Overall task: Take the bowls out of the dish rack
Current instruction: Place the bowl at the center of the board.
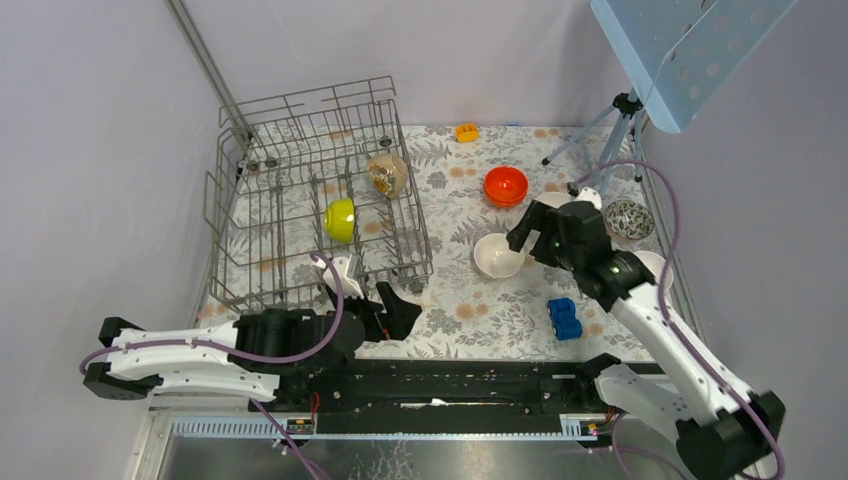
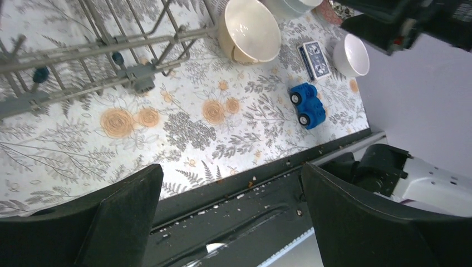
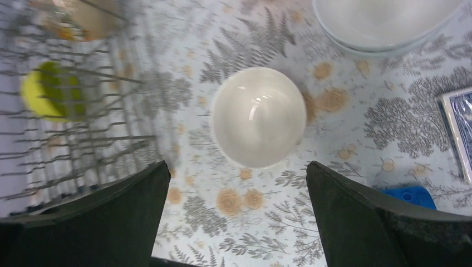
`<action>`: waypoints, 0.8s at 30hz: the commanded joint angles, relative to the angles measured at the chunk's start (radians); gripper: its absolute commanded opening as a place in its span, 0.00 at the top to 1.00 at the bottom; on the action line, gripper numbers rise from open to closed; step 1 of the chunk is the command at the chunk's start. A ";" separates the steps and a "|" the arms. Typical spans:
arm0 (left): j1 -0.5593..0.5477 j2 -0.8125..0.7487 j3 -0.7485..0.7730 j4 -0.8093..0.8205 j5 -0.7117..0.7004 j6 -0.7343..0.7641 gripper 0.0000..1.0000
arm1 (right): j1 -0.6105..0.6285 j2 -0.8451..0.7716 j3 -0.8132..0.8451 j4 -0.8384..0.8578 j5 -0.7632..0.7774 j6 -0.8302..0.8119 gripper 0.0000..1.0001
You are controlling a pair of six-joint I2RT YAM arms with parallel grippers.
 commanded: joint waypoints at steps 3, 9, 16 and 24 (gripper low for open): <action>-0.003 0.078 0.149 -0.055 -0.147 0.135 0.01 | 0.015 -0.190 0.085 -0.007 -0.147 -0.087 0.00; -0.003 0.192 0.297 -0.047 -0.378 0.368 0.01 | 0.026 -0.133 0.142 0.106 -0.306 -0.122 0.00; 0.337 0.299 0.373 0.196 -0.081 0.704 0.01 | 0.084 0.019 0.128 0.357 -0.314 -0.066 0.00; 1.027 0.428 0.369 0.417 0.714 0.497 0.01 | 0.127 0.225 0.151 0.623 -0.229 0.022 0.00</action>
